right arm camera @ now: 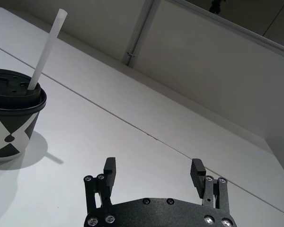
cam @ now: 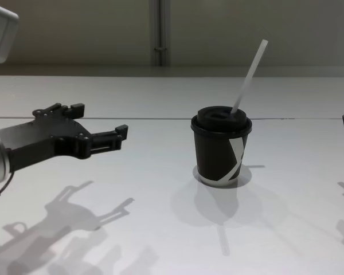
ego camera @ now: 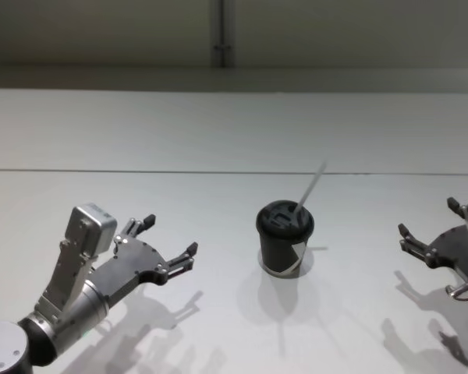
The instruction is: Pick up the straw with one hand, pass it to the other hand, and insert it into the cup.
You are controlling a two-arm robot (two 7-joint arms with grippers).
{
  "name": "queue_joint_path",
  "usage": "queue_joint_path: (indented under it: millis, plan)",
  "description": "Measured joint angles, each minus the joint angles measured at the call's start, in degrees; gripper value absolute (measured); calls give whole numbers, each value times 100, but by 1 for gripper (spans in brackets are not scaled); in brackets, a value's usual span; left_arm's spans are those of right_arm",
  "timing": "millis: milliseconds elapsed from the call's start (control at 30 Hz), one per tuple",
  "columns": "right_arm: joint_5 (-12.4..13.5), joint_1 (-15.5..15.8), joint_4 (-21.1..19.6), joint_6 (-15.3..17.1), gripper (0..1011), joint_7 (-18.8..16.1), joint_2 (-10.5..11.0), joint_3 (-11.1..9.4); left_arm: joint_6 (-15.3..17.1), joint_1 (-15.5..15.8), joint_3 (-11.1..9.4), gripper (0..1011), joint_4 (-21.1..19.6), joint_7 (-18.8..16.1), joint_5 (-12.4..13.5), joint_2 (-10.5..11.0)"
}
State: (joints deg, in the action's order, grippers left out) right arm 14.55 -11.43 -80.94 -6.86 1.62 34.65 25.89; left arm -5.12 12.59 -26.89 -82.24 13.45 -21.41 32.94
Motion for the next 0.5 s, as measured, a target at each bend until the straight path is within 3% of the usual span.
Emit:
queue_joint_path:
  millis: [500]
  plan:
    - [1,0,4,-5,1001,0,0,-4,-130,-85,77,1001,97,-1072,490,124]
